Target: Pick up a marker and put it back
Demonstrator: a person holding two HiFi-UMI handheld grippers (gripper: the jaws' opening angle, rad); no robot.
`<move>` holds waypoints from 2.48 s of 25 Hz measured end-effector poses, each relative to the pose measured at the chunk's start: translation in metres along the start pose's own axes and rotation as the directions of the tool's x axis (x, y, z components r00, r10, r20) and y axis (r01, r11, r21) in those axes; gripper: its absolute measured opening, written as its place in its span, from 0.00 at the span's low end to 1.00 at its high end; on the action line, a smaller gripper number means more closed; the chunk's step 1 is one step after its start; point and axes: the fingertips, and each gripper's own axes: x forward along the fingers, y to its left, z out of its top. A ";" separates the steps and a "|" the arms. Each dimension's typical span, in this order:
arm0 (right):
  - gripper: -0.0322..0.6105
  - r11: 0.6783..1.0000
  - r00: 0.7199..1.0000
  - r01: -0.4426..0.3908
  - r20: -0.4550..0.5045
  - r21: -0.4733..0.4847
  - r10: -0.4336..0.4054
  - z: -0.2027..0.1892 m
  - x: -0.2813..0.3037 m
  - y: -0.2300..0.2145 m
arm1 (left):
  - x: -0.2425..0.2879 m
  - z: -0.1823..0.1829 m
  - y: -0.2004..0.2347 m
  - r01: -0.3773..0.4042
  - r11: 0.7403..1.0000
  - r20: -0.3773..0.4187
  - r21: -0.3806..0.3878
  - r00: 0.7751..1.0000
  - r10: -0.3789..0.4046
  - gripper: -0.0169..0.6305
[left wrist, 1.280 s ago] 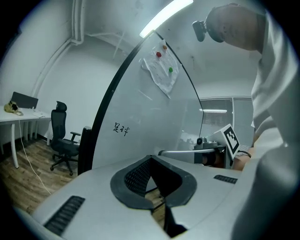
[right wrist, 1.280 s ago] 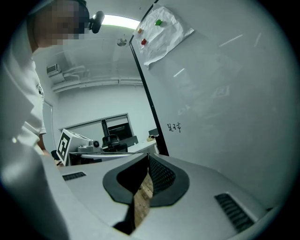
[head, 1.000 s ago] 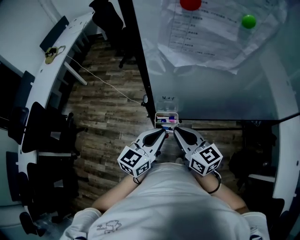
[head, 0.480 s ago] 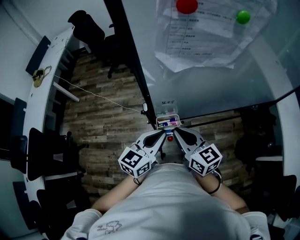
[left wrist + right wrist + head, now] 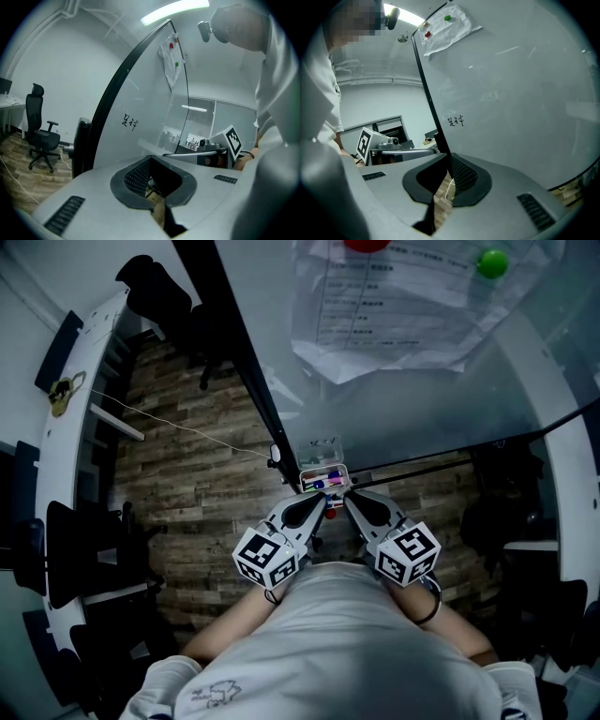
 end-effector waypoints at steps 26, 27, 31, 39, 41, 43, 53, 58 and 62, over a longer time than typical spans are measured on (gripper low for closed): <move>0.14 0.998 0.988 -0.029 -0.152 0.053 0.037 -0.033 0.017 -0.059 | 0.054 -0.043 0.015 -0.092 0.993 -0.096 -0.069 0.992 0.085 0.04; 0.15 0.998 0.987 -0.026 -0.156 0.057 0.035 -0.034 0.018 -0.061 | 0.055 -0.045 0.016 -0.095 0.993 -0.101 -0.071 0.991 0.087 0.04; 0.18 0.998 0.983 -0.024 -0.178 0.064 0.035 -0.039 0.021 -0.068 | 0.059 -0.048 0.018 -0.099 0.992 -0.115 -0.074 0.989 0.090 0.04; 0.21 0.997 0.976 -0.018 -0.214 0.080 0.035 -0.050 0.026 -0.076 | 0.064 -0.052 0.020 -0.106 0.991 -0.131 -0.076 0.987 0.095 0.04; 0.21 0.996 0.973 -0.016 -0.228 0.088 0.036 -0.053 0.028 -0.078 | 0.064 -0.054 0.021 -0.109 0.991 -0.135 -0.076 0.986 0.098 0.04; 0.21 0.995 0.971 -0.016 -0.236 0.096 0.038 -0.056 0.030 -0.079 | 0.064 -0.054 0.021 -0.112 0.991 -0.138 -0.077 0.985 0.101 0.04; 0.22 0.994 0.962 -0.019 -0.270 0.106 0.047 -0.066 0.038 -0.082 | 0.061 -0.057 0.026 -0.132 0.988 -0.149 -0.084 0.982 0.118 0.04; 0.22 0.994 0.960 -0.022 -0.274 0.110 0.052 -0.068 0.040 -0.081 | 0.060 -0.057 0.027 -0.136 0.987 -0.149 -0.086 0.981 0.123 0.04; 0.22 0.993 0.957 -0.013 -0.285 0.117 0.046 -0.070 0.042 -0.082 | 0.058 -0.056 0.028 -0.141 0.986 -0.145 -0.085 0.981 0.128 0.04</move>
